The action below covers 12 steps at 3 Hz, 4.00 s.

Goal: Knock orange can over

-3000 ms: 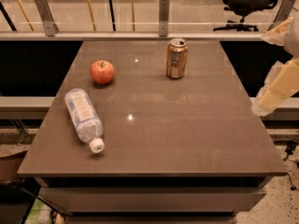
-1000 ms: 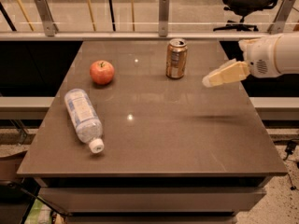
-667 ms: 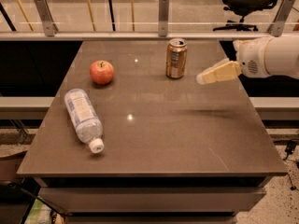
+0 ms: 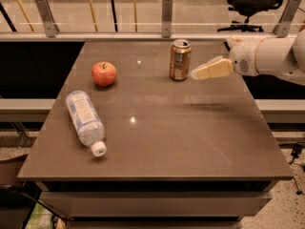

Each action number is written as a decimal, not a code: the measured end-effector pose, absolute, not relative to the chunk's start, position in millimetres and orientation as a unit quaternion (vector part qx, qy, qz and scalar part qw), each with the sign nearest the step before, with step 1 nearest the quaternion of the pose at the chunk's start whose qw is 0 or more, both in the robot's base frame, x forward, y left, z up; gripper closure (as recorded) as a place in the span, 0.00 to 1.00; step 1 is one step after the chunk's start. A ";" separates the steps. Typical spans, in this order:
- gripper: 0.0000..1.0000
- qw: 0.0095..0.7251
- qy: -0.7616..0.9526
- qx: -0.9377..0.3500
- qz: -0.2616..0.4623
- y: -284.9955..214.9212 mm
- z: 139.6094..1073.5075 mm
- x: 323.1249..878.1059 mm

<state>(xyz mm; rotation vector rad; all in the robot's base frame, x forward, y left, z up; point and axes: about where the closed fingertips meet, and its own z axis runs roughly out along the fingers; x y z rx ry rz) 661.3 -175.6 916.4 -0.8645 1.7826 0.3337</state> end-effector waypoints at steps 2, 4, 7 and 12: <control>0.00 0.544 0.744 -0.358 0.150 -173.3 917.2 664.9; 0.00 0.565 0.724 -0.351 0.182 -154.8 913.3 688.0; 0.00 0.547 0.690 -0.397 0.258 -111.5 895.5 719.8; 1.00 0.540 0.666 -0.417 0.302 -88.6 891.5 724.2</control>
Offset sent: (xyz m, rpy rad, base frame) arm 0.0077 -0.0007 0.0023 0.0595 -0.0199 0.0004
